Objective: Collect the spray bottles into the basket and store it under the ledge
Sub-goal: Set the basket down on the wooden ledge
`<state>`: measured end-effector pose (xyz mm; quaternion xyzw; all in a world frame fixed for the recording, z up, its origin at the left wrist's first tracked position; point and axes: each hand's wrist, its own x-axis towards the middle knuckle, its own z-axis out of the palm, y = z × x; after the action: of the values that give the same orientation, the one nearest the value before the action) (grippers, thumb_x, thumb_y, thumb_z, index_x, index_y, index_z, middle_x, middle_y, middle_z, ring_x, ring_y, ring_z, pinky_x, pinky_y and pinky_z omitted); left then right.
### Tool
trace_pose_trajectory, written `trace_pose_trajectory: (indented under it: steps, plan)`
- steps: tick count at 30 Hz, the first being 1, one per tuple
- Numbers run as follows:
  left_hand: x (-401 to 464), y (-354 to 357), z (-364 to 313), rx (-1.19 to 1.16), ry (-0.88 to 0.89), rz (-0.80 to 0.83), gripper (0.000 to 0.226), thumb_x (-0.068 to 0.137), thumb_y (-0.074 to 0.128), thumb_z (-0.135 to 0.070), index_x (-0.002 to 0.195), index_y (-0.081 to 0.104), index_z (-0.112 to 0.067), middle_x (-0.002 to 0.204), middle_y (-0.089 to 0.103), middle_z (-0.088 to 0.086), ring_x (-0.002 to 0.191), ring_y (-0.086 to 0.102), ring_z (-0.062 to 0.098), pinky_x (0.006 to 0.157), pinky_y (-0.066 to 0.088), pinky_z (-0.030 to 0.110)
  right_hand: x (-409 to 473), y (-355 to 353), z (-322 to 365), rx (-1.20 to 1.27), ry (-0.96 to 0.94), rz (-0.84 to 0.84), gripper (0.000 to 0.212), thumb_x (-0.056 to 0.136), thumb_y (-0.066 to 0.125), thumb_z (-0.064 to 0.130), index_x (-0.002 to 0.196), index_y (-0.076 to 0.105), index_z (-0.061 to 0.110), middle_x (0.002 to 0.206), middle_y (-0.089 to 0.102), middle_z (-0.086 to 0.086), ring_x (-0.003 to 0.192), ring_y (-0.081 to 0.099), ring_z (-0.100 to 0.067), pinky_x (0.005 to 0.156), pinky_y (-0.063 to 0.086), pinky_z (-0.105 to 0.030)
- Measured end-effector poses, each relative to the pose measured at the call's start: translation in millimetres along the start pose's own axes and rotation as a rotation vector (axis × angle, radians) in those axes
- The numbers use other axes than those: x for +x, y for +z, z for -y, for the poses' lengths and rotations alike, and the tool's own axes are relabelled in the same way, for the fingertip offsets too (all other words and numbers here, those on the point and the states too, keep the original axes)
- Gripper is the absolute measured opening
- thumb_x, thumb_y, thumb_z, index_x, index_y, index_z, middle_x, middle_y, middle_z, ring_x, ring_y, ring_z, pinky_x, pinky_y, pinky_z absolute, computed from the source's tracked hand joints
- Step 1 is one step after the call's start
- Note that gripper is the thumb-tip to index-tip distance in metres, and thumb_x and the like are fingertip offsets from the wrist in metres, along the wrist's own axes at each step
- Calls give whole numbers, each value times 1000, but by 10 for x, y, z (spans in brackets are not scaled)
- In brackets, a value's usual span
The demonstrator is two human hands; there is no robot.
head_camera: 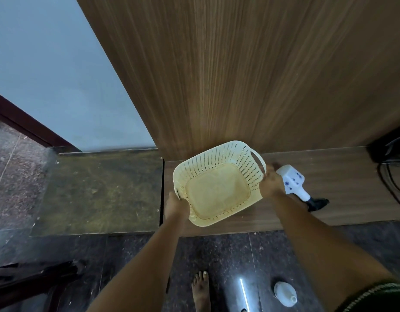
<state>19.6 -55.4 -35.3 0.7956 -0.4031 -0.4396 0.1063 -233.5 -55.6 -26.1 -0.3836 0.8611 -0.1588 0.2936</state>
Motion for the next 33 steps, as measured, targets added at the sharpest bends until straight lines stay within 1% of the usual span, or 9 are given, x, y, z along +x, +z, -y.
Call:
trace_pose_trajectory:
  steps: [3,6,9,13,21,26,28,31,33]
  plan:
    - [152,-55,-132,105,57,-9,32,91,38,-8,119,51,-8,117,62,13,105,61,33,72,48,37,-121,2,-39,68,40,-22,36,94,34,-2,128,44,3,115,60,-24,96,57,-34,70,37,-31]
    - [291,-109,-234,189,131,-27,27,90,38,-11,112,52,-11,110,65,12,96,62,32,74,53,39,-268,28,-22,147,121,-35,38,91,31,-6,125,43,4,109,59,-21,92,54,-32,71,38,-31]
    - [338,-149,-300,237,170,-52,32,93,37,-11,123,49,-11,118,62,14,108,60,34,78,49,42,-402,135,-49,206,173,-71,43,89,30,-8,129,41,3,107,59,-18,97,58,-33,69,40,-30]
    - [311,-129,-245,290,189,-55,33,96,33,-13,127,40,-10,123,58,18,114,55,38,85,48,45,-496,215,-96,217,189,-101,43,90,28,-6,132,38,3,99,57,-15,83,51,-24,64,41,-31]
    - [253,-89,-139,280,215,-79,24,99,35,-18,122,35,-12,118,60,16,107,59,37,83,53,48,-443,261,-128,213,197,-90,52,90,29,-5,141,31,8,107,61,-21,85,56,-29,66,46,-32]
    - [232,-74,-37,213,235,-114,27,101,37,-26,124,36,-12,116,60,15,107,58,36,80,53,46,-426,327,-192,257,206,-79,44,94,25,0,136,34,8,100,62,-15,81,56,-26,63,47,-31]
    - [216,-50,7,166,230,-109,32,100,40,-30,128,35,-15,122,59,14,111,58,36,85,54,51,-415,334,-205,265,205,-72,43,95,24,0,136,34,7,95,58,-11,79,55,-25,60,44,-29]
    - [175,-23,13,105,197,-86,42,98,47,-32,134,32,-14,132,55,13,119,54,37,87,51,50,-392,327,-225,267,185,-46,44,94,27,0,138,32,7,94,56,-9,78,54,-24,52,38,-23]
    - [136,-6,14,95,208,-115,51,96,52,-33,136,28,-14,140,48,13,126,48,37,94,49,51,-401,297,-225,235,152,-18,43,97,33,4,139,29,6,101,56,-12,82,54,-25,51,37,-23]
